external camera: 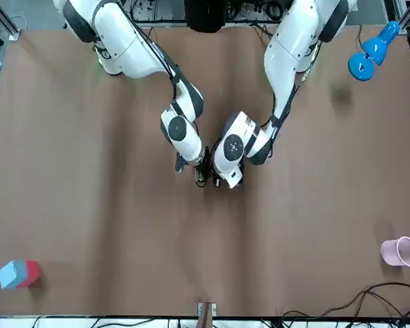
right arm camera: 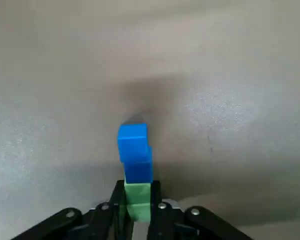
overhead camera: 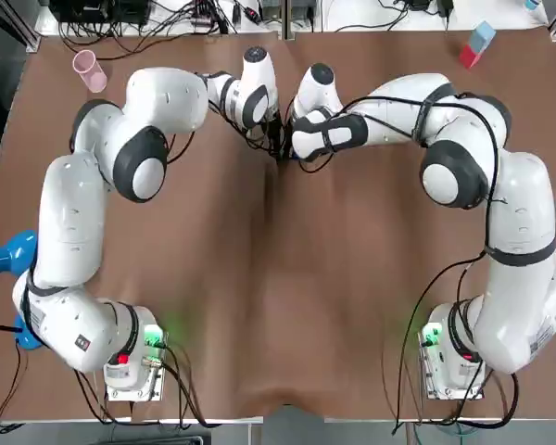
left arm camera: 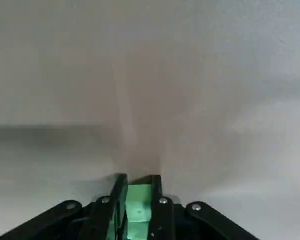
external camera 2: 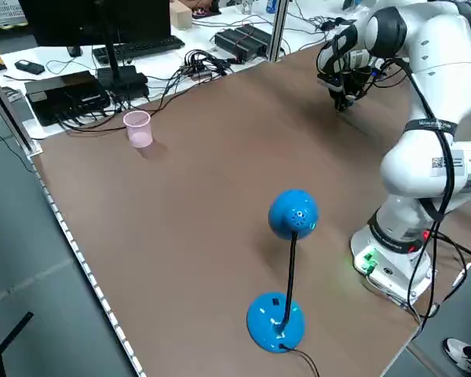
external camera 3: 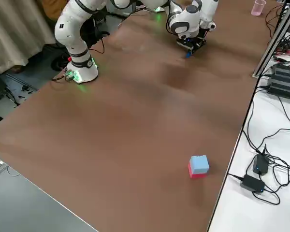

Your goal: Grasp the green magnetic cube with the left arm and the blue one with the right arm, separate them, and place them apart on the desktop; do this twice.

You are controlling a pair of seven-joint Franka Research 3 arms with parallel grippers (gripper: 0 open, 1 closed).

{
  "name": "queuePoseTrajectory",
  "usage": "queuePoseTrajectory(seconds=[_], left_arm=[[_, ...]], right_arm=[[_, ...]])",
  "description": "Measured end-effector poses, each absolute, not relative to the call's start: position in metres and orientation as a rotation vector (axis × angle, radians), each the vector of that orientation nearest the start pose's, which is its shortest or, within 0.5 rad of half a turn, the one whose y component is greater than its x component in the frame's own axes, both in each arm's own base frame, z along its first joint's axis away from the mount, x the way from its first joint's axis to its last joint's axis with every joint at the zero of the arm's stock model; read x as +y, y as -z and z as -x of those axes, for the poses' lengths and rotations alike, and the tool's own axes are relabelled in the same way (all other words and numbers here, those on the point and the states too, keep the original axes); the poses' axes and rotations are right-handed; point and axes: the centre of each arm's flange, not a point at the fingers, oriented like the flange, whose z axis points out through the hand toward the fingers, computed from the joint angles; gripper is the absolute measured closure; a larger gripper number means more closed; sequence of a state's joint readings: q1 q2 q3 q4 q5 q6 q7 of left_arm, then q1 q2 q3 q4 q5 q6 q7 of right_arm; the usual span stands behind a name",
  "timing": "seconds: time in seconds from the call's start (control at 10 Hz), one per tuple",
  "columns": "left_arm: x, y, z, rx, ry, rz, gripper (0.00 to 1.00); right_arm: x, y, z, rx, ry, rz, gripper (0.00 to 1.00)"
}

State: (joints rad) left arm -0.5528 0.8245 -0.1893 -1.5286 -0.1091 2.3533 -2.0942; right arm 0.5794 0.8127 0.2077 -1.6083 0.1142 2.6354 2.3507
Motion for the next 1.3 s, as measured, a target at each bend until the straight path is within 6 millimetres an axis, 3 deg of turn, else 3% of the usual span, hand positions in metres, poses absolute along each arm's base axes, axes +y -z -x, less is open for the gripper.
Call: queuePoseTrajectory(seconds=[0.8, 1.3], left_arm=[[-0.464, -0.176, -0.535, -2.147, -0.335, 2.327, 0.77], [-0.459, -0.176, -0.539, -2.142, -0.313, 2.329, 0.77]], right_arm=[[0.488, -0.18, -0.518, 2.152, -0.248, 1.948, 0.77], [0.47, -0.181, -0.523, 2.146, -0.225, 1.978, 0.77]])
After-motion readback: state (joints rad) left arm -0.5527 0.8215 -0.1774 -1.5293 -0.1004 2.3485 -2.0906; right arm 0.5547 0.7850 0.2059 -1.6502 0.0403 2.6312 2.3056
